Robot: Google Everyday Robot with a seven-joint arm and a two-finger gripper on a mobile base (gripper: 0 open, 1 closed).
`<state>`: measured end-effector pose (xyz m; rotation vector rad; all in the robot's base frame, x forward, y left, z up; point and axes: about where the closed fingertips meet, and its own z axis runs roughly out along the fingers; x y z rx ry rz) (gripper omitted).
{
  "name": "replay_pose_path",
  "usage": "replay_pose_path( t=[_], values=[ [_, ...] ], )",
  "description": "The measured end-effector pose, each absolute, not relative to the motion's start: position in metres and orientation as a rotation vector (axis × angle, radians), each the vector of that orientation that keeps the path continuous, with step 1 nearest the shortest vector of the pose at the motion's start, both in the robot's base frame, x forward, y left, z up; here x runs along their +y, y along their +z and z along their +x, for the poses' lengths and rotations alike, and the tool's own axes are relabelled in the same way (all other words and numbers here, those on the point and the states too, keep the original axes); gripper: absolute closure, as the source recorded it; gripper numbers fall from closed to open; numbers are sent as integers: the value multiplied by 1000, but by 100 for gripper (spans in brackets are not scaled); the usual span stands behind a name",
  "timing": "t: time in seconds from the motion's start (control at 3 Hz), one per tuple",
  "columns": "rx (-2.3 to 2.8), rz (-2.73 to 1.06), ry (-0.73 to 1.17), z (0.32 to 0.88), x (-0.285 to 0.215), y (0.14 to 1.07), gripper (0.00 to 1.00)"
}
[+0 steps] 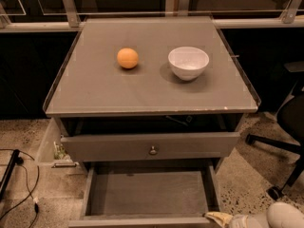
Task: Open middle drawer
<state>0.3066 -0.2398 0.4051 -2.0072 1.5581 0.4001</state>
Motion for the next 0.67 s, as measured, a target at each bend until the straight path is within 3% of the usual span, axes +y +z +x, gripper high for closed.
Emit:
replay_pose_path(
  t=[0.33,0.67],
  values=[
    [1558,-2007,400,307,-240,405,0],
    [1558,-2007,400,307,-240,405,0]
  ],
)
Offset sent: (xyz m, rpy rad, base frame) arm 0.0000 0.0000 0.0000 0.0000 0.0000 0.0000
